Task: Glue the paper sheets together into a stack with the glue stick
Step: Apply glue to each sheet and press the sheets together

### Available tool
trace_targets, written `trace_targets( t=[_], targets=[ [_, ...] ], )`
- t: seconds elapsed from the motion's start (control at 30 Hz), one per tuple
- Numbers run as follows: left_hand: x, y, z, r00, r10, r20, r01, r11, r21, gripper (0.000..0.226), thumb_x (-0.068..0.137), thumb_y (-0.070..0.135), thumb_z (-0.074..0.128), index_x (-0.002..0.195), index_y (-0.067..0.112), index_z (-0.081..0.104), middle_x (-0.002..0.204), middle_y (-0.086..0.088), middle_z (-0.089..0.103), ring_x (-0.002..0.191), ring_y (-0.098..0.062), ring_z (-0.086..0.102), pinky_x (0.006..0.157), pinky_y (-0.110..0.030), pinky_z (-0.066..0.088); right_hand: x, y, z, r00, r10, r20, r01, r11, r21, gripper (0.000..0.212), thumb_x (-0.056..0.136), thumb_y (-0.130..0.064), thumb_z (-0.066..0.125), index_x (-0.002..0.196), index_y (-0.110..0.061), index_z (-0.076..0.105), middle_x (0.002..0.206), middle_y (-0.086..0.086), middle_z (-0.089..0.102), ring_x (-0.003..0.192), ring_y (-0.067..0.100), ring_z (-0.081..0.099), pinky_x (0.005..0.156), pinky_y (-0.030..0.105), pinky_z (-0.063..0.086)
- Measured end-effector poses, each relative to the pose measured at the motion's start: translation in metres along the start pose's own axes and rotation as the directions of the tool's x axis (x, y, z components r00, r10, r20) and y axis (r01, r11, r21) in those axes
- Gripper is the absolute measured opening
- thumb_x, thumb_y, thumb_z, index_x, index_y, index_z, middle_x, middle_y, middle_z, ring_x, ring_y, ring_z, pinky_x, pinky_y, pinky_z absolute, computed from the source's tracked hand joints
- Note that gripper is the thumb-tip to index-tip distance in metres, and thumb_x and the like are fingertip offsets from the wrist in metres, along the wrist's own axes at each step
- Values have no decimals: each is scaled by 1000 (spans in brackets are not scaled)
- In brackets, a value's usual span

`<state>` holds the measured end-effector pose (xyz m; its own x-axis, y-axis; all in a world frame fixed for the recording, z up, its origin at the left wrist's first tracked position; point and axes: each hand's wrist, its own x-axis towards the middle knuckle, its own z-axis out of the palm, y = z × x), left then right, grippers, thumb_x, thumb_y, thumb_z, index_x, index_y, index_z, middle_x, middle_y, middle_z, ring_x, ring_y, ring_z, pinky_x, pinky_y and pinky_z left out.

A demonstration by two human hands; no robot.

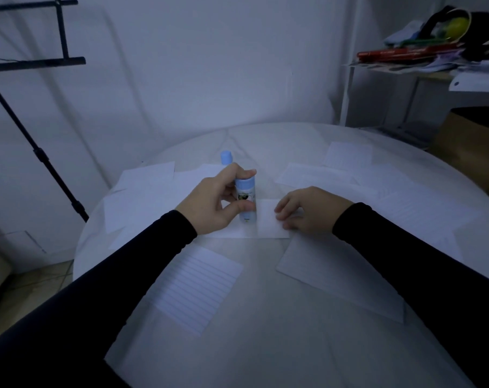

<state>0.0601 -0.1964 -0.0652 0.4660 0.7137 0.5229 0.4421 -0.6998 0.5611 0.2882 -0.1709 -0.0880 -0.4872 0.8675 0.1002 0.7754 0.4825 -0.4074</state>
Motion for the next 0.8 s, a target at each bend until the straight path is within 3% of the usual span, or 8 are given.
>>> trace_targets(
  t=[0.23, 0.43, 0.63, 0.8],
  targets=[
    [-10, -9, -16, 1000, -3, -26, 3, 1000, 15, 41, 80, 19, 67, 107, 40, 45, 91, 4, 64, 77, -16, 65, 77, -20, 54, -3, 2, 3, 1000, -2, -25, 3, 1000, 28, 19, 79, -20, 73, 98, -18, 75, 116, -12, 64, 108, 4, 55, 93, 12, 32],
    [-19, -17, -29, 998, -36, -53, 38, 999, 35, 33, 76, 35, 68, 102, 28, 47, 86, 21, 65, 75, -16, 65, 72, -18, 53, -2, -1, 1, 1000, 2, -26, -2, 1000, 21, 19, 79, -20, 73, 98, -18, 75, 115, -13, 64, 101, -2, 51, 88, 7, 29],
    [-27, -23, -41, 995, -30, -97, 36, 998, 56, 30, 75, 38, 66, 99, 41, 48, 89, -7, 66, 73, -20, 63, 72, -24, 55, -1, -1, 0, 1000, 17, 2, -17, 1000, 16, 19, 79, -22, 73, 98, -20, 75, 115, -16, 63, 101, -4, 49, 88, 9, 29],
    [-29, -27, -48, 992, -67, -106, 74, 995, 69, 32, 74, 39, 67, 101, 36, 49, 88, 3, 66, 74, -22, 63, 72, -28, 55, -1, -1, 0, 1000, 26, -1, -26, 999, 30, 18, 78, -22, 74, 97, -20, 75, 114, -15, 64, 105, 0, 53, 91, 12, 32]
  ],
)
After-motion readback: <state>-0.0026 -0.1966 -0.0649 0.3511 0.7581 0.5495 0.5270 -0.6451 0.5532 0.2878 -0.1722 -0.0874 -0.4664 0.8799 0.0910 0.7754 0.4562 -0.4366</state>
